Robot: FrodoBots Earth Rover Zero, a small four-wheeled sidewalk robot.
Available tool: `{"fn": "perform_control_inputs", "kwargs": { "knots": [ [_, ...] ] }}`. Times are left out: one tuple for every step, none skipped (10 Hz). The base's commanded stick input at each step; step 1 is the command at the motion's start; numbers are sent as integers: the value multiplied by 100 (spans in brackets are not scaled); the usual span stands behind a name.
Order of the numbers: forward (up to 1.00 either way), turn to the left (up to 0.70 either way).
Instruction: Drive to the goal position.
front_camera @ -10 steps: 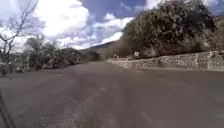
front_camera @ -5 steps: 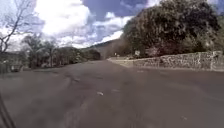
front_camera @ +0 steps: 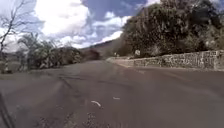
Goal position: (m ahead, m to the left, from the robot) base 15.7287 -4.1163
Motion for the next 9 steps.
{"fn": "perform_control_inputs", "kwargs": {
  "knots": [
    [70, 0],
    [70, 0],
    [70, 0],
    [70, 0],
    [70, 0],
    [70, 0],
    [70, 0],
    [70, 0],
    [70, 0]
  ]
}}
